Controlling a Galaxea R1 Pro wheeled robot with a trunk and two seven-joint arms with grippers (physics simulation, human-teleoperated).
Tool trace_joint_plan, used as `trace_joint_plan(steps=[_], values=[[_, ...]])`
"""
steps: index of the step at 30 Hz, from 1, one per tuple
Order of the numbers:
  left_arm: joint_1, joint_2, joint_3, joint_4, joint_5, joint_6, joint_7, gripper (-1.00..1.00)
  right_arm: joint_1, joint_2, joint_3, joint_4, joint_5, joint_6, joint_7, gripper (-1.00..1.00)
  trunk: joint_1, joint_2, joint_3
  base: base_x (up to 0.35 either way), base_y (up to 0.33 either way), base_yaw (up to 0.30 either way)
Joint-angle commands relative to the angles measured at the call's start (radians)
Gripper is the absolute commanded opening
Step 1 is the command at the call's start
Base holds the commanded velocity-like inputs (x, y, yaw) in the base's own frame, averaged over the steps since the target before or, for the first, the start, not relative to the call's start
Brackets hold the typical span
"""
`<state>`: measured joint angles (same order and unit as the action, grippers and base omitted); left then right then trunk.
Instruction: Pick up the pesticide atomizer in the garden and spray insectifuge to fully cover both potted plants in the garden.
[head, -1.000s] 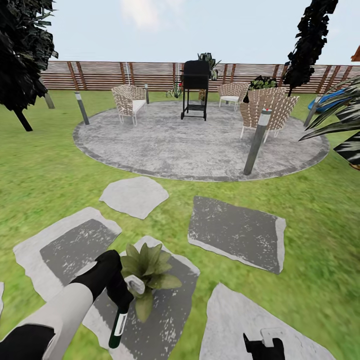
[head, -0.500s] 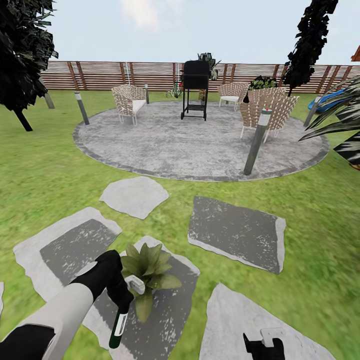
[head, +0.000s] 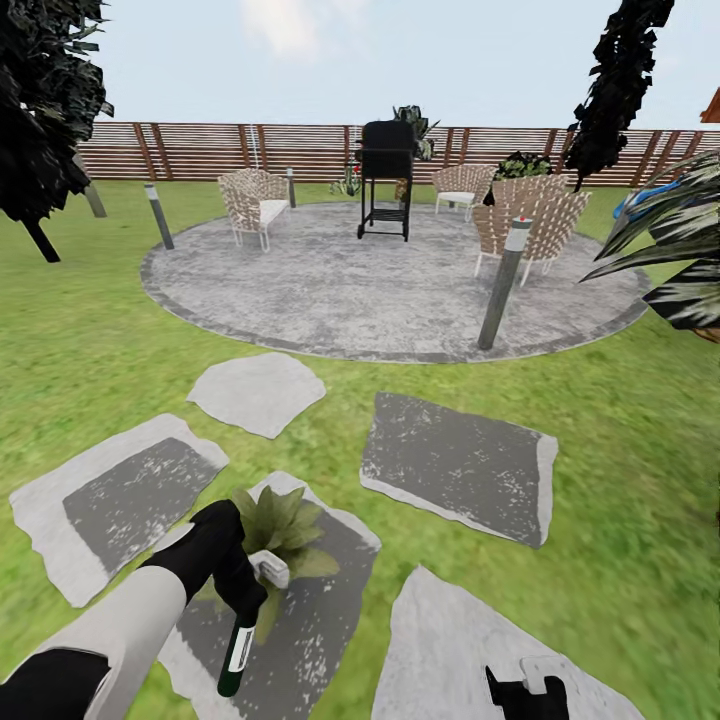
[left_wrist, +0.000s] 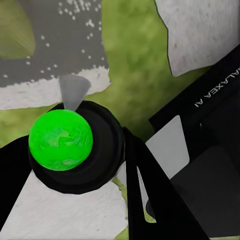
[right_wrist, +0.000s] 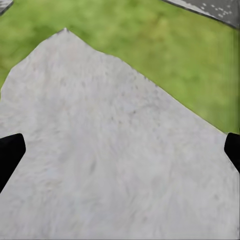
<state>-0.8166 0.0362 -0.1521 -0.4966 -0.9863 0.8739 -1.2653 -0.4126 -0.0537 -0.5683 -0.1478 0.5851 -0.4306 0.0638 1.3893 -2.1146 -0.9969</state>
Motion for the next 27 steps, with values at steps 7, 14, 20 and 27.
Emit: trace_joint_plan(steps=[7,14,20,27], values=[[0.002,0.002,-0.008,-0.002,-0.006,0.008,-0.009,-1.0,-0.001,0.0,-0.008,0.001,0.002,-0.004,0.007,1.0,0.0,0.0,-0.001,0.0,-0.033,0.151],[0.006,0.006,0.0,0.003,-0.006,0.01,0.029,-1.0,0.0,0.0,-0.008,0.001,0.002,-0.004,0.007,1.0,0.0,0.0,-0.001,0.0,-0.001,0.163],[-0.013,-0.043,-0.001,-0.003,-0.005,0.09,0.073,-1.0,0.0,0.0,-0.008,0.001,0.002,-0.003,0.007,1.0,0.0,0.0,-0.001,0.0,0.0,0.004],[0.0,-0.038,-0.001,-0.001,-0.005,0.091,0.075,-1.0,-0.001,0.0,-0.008,0.001,0.002,-0.003,0.007,1.0,0.0,0.0,-0.001,0.0,0.0,0.0]])
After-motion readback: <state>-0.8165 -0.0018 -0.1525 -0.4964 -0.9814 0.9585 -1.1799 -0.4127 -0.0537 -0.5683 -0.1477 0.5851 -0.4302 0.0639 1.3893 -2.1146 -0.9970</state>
